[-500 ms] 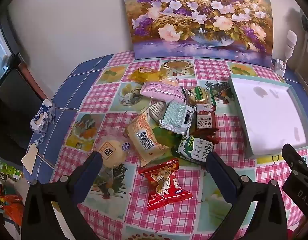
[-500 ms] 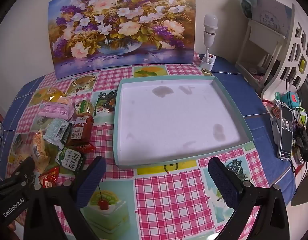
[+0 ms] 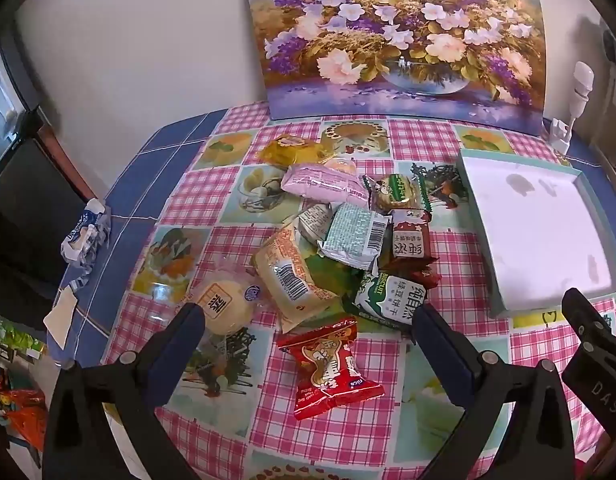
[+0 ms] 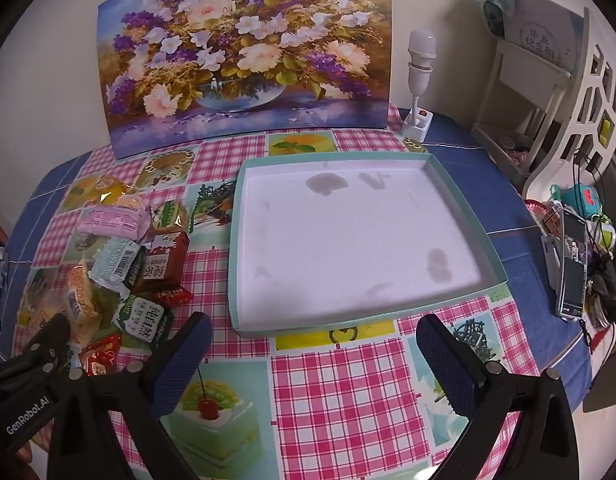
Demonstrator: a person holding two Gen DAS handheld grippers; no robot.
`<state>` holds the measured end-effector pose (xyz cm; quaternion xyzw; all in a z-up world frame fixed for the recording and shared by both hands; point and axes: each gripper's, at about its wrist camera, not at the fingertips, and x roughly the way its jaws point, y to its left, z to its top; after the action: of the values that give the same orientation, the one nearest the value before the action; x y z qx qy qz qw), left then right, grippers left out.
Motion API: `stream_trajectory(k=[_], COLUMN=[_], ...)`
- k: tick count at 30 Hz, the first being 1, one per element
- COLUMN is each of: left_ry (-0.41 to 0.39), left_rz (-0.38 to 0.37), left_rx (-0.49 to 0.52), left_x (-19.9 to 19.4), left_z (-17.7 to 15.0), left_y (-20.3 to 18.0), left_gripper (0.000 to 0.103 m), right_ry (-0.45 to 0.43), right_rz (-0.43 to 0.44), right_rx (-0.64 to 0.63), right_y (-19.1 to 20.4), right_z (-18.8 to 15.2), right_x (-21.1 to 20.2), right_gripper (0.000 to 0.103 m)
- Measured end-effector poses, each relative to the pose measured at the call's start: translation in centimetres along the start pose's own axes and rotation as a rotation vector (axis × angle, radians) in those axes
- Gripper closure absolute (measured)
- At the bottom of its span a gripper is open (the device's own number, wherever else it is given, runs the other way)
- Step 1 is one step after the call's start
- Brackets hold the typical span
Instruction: Organize snacks
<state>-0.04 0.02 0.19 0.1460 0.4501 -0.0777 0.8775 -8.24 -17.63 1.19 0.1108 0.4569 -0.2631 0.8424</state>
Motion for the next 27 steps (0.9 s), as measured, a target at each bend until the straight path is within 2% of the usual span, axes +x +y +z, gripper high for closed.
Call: stream_trajectory(k=[27], left_ry=[0.000], left_rz=[0.000], left_rx=[-0.001], left_x=[-0.17], left_z=[0.10], left_y=[0.08], left_gripper=[0.000], right_ry=[0.000], right_rz=[0.003], right_rx=[0.003], right_y=[0.18], right_z=[0.00], right_x=[0.02], right_gripper=[0.000])
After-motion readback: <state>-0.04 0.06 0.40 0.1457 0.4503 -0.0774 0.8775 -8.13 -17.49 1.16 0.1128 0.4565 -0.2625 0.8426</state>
